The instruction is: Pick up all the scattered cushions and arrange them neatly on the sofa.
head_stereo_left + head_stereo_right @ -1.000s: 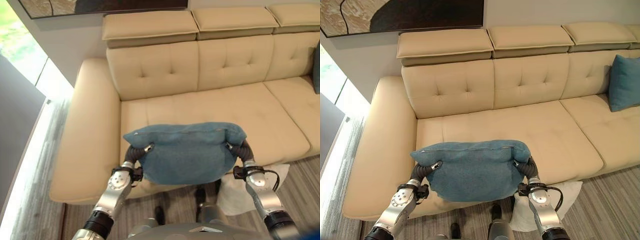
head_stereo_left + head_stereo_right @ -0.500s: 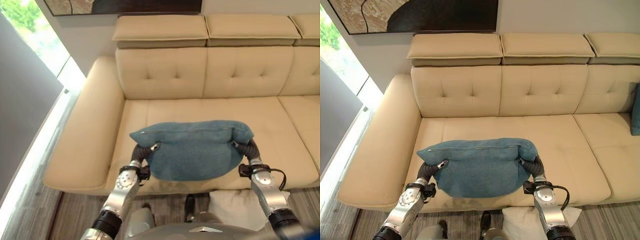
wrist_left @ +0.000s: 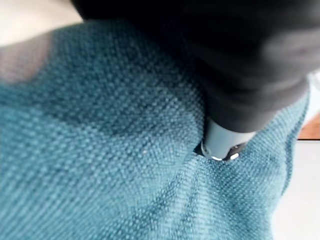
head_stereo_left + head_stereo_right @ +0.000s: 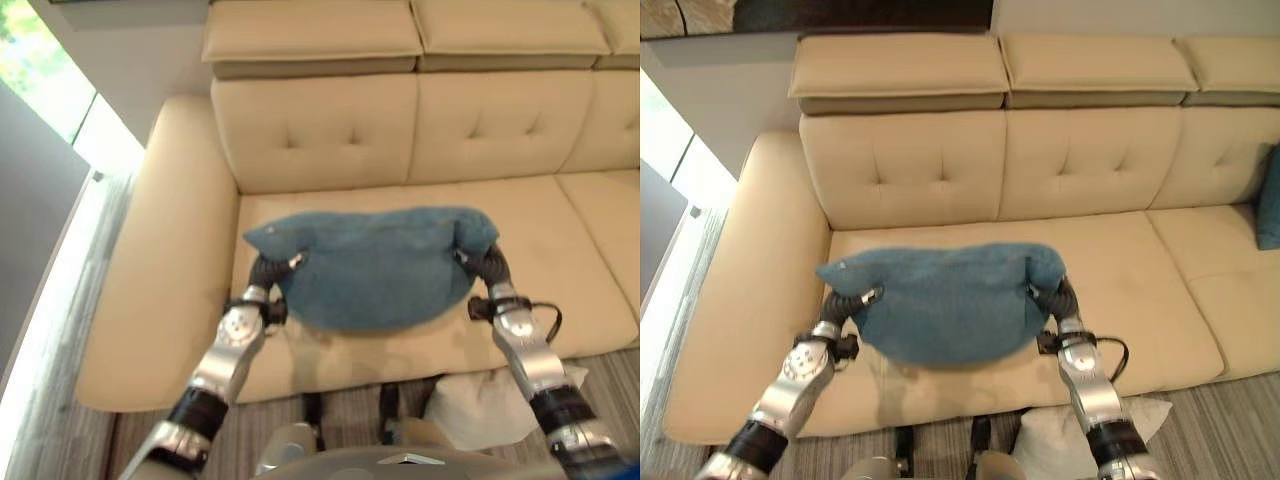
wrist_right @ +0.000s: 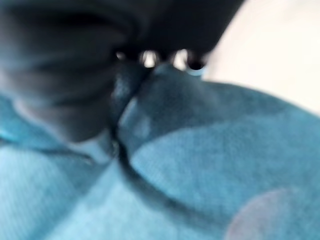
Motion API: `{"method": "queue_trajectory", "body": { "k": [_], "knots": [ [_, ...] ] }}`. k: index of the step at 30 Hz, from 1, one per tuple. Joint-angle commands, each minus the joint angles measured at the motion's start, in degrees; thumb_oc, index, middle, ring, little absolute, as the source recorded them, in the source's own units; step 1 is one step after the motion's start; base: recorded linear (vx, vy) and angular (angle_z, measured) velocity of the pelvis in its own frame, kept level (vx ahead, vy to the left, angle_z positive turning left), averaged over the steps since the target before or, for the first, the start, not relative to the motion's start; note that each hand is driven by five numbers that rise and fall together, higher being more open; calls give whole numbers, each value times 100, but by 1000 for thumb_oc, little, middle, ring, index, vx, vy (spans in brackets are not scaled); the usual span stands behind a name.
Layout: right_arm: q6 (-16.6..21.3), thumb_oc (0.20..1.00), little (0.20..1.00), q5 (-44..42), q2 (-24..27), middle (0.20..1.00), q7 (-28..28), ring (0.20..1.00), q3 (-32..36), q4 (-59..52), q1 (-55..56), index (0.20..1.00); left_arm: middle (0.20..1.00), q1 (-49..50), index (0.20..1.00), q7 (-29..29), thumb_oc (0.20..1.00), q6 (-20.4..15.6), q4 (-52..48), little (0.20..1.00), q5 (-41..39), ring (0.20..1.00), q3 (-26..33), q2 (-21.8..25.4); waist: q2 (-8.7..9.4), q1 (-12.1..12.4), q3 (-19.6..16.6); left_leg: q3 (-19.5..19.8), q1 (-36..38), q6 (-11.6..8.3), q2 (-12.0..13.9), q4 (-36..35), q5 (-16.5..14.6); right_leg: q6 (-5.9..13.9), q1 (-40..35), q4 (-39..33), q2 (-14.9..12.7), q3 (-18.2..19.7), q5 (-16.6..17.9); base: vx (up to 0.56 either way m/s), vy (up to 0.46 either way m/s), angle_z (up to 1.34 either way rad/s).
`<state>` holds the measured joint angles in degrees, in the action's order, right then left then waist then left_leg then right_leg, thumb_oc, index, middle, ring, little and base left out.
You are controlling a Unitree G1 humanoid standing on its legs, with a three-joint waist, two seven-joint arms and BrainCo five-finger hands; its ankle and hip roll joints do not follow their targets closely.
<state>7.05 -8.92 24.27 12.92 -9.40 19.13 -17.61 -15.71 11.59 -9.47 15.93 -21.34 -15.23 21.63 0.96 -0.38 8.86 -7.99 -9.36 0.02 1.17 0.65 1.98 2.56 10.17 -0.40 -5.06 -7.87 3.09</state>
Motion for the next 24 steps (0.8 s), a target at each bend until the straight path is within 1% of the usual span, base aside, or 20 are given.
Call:
{"method": "queue_trajectory", "body": {
  "k": [1,4,8,9,10,12,14,15,16,19,21,22,24],
  "knots": [
    [447,200,200,-238,17,200,245,200,-135,-247,-670,200,200,-771,200,230,200,-712,-160,200,45,200,-168,-56,262,-6,-161,-7,-510,-281,167,1171,-810,549,72,829,-499,55,-555,-108,8,2],
    [427,200,200,-331,123,200,405,200,-363,53,-1377,200,200,-1491,200,474,200,-767,215,200,5,200,-288,75,225,4,-95,20,-732,-284,143,1115,-733,572,376,909,-495,70,-498,-54,7,3],
    [399,200,200,-429,292,200,597,200,-602,446,-2256,200,200,-2443,200,707,200,-793,784,200,1,200,-498,265,193,-9,-53,86,-875,-327,120,900,-579,608,567,801,-475,60,-400,1,-1,2],
    [401,200,200,-431,293,200,597,200,-601,452,-2269,200,200,-2456,200,706,200,-796,791,200,-1,200,-498,267,197,-14,-60,87,-893,-325,113,882,-549,607,585,787,-479,58,-378,7,-8,3],
    [404,200,200,-524,342,200,698,200,-723,687,-2718,200,200,-2951,200,833,200,-833,1098,200,-69,200,-613,346,183,-11,-15,116,-990,-362,114,818,-485,616,683,752,-467,52,-337,-6,-3,3],
    [434,200,200,-594,394,200,798,200,-886,998,-3252,200,200,-3497,200,934,200,-874,1386,200,-100,200,-740,488,161,2,25,146,-1101,-377,111,777,-433,621,790,708,-456,49,-293,0,0,0],
    [438,200,200,-626,414,200,815,200,-952,1104,-3429,200,200,-3664,200,948,200,-889,1504,200,-141,200,-763,517,158,12,52,154,-1149,-382,109,786,-418,622,816,705,-458,42,-288,-5,10,4],
    [443,200,200,-728,476,200,875,200,-1119,1385,-3908,200,200,-4196,200,1021,200,-919,1788,200,-194,200,-875,674,132,32,150,189,-1301,-398,93,815,-387,639,940,693,-463,3,-264,-11,17,3],
    [445,200,200,-730,477,200,874,200,-1119,1390,-3916,200,200,-4204,200,1019,200,-921,1794,200,-196,200,-876,675,132,31,153,190,-1306,-398,93,818,-387,639,944,695,-463,2,-265,0,0,0],
    [462,200,200,-851,532,200,891,200,-1312,1784,-4324,200,200,-4668,200,1079,200,-912,2134,200,-193,200,-1045,785,108,39,198,227,-1518,-415,56,837,-342,660,1115,677,-502,-10,-211,-5,22,2],
    [455,200,200,-877,516,200,890,200,-1378,1885,-4424,200,200,-4756,200,1105,200,-886,2233,200,-176,200,-1079,779,95,42,210,232,-1556,-419,49,829,-330,669,1156,666,-518,-8,-181,2,38,5],
    [417,200,200,-881,553,200,897,200,-1430,2006,-4531,200,200,-4861,200,1125,200,-851,2293,200,-125,200,-1119,824,75,54,253,230,-1632,-424,40,838,-315,683,1212,656,-542,-20,-156,6,53,7],
    [378,200,200,-873,525,200,919,200,-1416,2009,-4512,200,200,-4801,200,1193,200,-818,2212,200,-75,200,-1095,770,57,76,335,241,-1718,-425,12,857,-302,696,1281,667,-573,-37,-127,-5,37,8]
  ]
}}
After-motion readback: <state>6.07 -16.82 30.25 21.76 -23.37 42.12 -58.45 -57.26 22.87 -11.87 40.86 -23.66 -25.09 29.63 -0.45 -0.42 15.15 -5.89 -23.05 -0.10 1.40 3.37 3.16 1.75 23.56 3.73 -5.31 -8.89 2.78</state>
